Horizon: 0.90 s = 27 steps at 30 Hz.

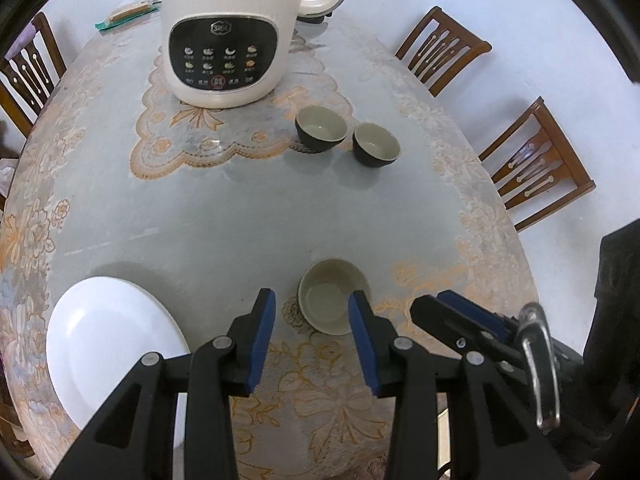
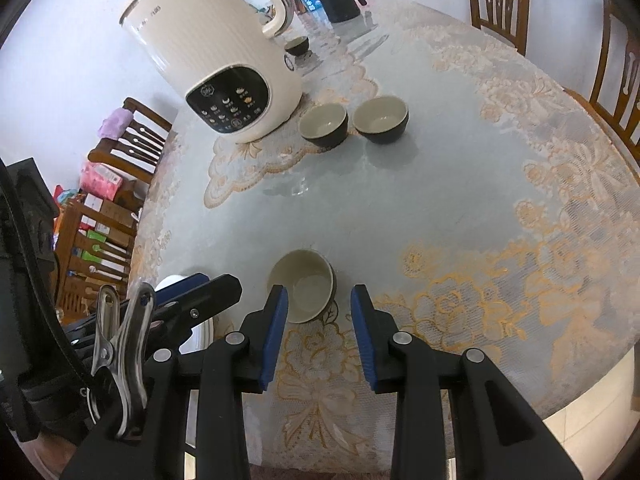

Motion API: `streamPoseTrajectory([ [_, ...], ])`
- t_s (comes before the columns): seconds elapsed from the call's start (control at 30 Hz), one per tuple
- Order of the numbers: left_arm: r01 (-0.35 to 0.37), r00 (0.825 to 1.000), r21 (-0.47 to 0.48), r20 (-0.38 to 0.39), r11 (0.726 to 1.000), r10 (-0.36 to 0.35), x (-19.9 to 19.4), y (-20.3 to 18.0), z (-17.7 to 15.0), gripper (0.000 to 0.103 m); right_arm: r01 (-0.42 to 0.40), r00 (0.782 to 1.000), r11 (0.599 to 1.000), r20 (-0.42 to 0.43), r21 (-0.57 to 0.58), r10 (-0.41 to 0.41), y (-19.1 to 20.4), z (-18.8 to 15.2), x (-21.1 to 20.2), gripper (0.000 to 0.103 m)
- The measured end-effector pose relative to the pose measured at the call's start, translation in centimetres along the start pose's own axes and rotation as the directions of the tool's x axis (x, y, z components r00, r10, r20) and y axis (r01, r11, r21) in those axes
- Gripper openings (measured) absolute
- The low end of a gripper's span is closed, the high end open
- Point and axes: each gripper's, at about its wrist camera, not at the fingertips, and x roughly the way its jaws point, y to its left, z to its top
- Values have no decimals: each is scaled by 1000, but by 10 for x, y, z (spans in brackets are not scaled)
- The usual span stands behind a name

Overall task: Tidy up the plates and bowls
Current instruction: 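Lower the bowl onto the table and open both tools, then move both tools to the dark bowls beside the white appliance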

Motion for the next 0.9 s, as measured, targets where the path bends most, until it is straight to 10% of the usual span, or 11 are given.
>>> streamPoseTrajectory([
  [0.9,-36,999,-141,10,989,38,44,-48,75,40,-66,995,996,-74,-67,61,-67,84,20,34],
])
